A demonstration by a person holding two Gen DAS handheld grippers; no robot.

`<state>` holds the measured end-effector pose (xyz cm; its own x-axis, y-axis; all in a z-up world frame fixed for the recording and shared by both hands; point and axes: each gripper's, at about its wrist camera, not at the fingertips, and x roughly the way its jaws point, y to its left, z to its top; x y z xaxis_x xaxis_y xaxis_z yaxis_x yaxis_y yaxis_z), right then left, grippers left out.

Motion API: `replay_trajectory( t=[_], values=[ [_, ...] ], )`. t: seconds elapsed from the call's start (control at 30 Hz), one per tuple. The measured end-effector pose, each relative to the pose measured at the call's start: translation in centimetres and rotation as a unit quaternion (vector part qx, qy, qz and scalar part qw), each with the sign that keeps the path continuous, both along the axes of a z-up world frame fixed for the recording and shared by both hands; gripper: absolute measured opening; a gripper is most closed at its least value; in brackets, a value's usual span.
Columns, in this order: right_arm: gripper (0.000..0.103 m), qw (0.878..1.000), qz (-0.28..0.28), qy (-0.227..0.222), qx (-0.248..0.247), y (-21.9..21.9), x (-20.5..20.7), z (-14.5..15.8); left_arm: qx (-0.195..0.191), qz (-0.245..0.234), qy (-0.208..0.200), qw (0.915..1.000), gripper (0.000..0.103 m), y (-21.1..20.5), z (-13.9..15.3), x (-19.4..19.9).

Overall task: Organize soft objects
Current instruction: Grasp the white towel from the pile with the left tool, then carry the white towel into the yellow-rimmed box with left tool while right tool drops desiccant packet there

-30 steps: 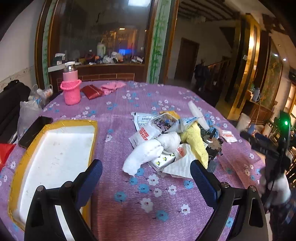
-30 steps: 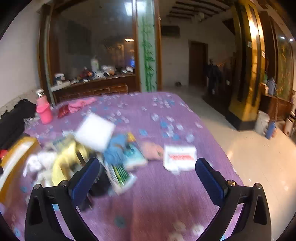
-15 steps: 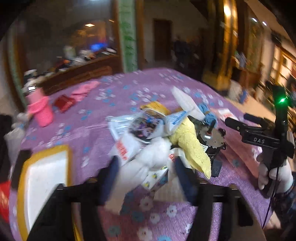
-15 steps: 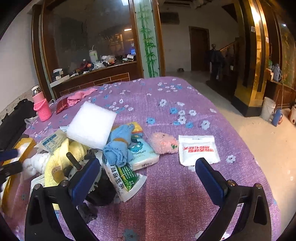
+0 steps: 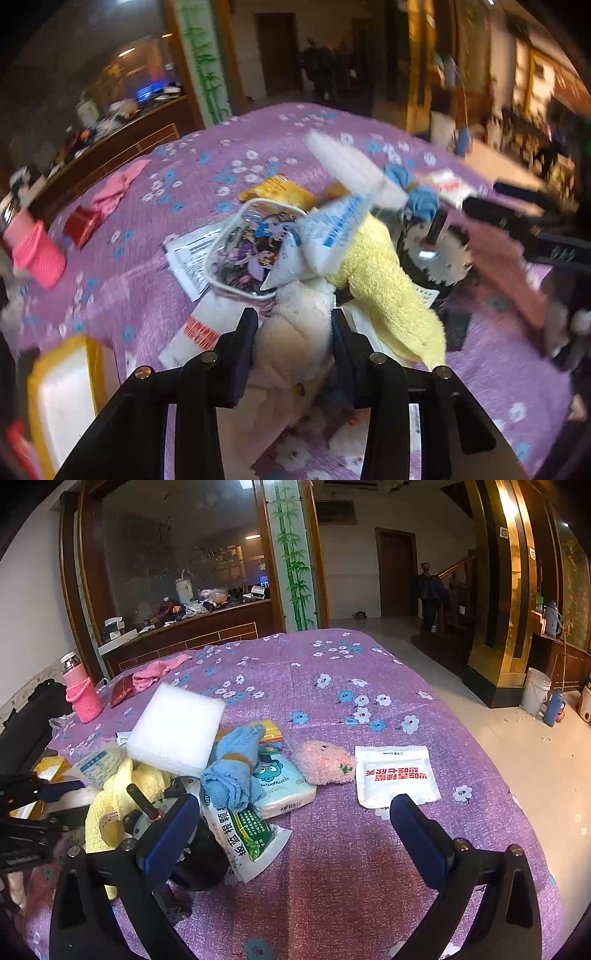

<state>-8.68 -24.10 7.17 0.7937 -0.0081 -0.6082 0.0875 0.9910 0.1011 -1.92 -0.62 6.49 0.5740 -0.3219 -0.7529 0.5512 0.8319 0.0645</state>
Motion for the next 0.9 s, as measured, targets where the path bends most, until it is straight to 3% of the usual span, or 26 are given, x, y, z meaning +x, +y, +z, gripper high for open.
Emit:
replay_trajectory(
  t=[0.13, 0.23, 0.4, 0.6, 0.7, 0.9],
  values=[
    [0.103, 1.0, 0.006, -0.008, 0.003, 0.1, -0.1, 0.2, -0.081, 0.027, 0.0, 0.9964, 0.041, 3.1, 2.2, -2.2],
    [0.103, 0.999, 0.02, -0.025, 0.006, 0.7, -0.7, 1.0, -0.146, 0.038, -0.008, 0.9886, 0.041, 5.7, 4.1, -5.2],
    [0.103, 0.995, 0.095, -0.019, 0.024, 3.5, -1.4, 3.6, -0.206, 0.064, -0.027, 0.9761, 0.041, 9.3, 5.9, -8.5],
    [0.103, 0.974, 0.221, 0.038, 0.041, 9.4, -0.4, 5.2, -0.241, 0.109, -0.038, 0.9636, 0.041, 13.4, 5.6, -11.0],
    [0.101, 0.966, 0.25, 0.055, -0.026, 13.4, 1.3, 4.8, -0.246, 0.124, -0.033, 0.9607, 0.041, 15.0, 5.0, -11.5],
    [0.064, 0.932, 0.3, 0.14, -0.15, 19.6, 5.2, 1.5, -0.245, 0.157, -0.032, 0.956, 0.041, 18.0, 4.2, -12.4]
  ],
)
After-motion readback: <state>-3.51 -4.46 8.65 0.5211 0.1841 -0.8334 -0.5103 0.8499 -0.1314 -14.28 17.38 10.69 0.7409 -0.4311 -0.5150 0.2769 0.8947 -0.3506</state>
